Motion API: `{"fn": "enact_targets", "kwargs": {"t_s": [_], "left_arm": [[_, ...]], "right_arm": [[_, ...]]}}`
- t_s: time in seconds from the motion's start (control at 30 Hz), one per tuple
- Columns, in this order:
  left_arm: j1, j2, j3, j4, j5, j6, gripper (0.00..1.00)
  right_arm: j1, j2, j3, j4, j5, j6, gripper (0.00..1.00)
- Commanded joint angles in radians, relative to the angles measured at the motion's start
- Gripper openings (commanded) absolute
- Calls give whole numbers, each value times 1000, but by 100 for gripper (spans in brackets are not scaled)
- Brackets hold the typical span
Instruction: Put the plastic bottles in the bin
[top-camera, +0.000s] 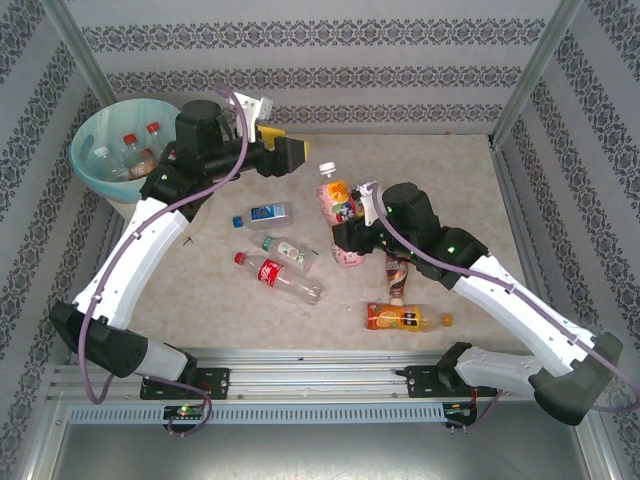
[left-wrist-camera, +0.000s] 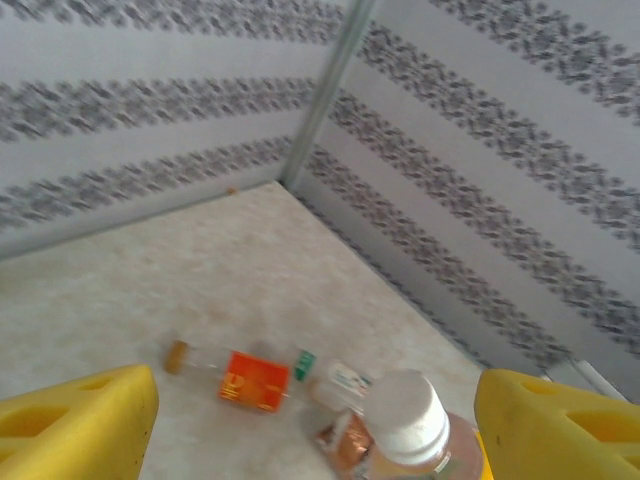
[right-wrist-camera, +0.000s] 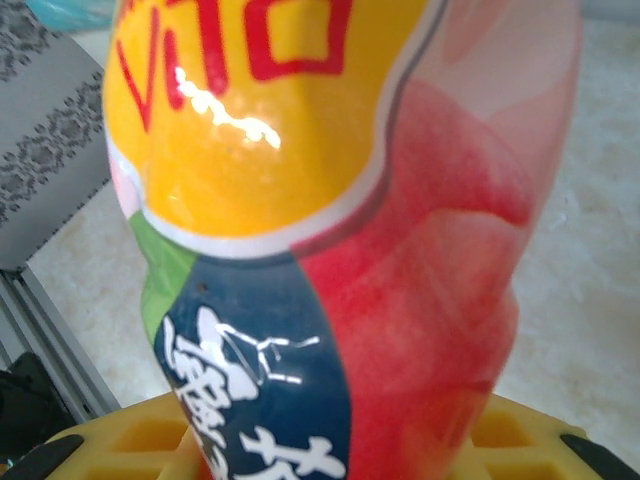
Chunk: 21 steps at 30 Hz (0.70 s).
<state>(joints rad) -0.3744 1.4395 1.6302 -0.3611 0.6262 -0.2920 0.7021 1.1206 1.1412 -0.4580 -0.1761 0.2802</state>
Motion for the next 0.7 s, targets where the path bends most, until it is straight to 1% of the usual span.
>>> {"fn": "enact_targets", "kwargs": {"t_s": [0.0,0.2,0.37,0.43,0.57,0.63,0.67], "left_arm": [[-11,-4,-7,20,152,-109,82],[-27,11,-45,74,237,-187,75],[-54,17,-44,65,268,-182,68],[-57,11,-43,49,262,-170,63],[-63,-1,-44,14,247,-143,45],[-64,-7,-45,-2,235,-132,41],[-63,-10,-47,-5,229,-128,35]], "right_arm": [[0,0,44,74,-33,-36,41],[27,22,55,97,-56,-38,41],[55,33,63,104,-45,-35,41],[63,33,65,106,-46,-35,42],[76,31,66,113,-39,-37,42],[79,32,68,115,-38,-38,42],[80,31,68,116,-40,-39,43]]}}
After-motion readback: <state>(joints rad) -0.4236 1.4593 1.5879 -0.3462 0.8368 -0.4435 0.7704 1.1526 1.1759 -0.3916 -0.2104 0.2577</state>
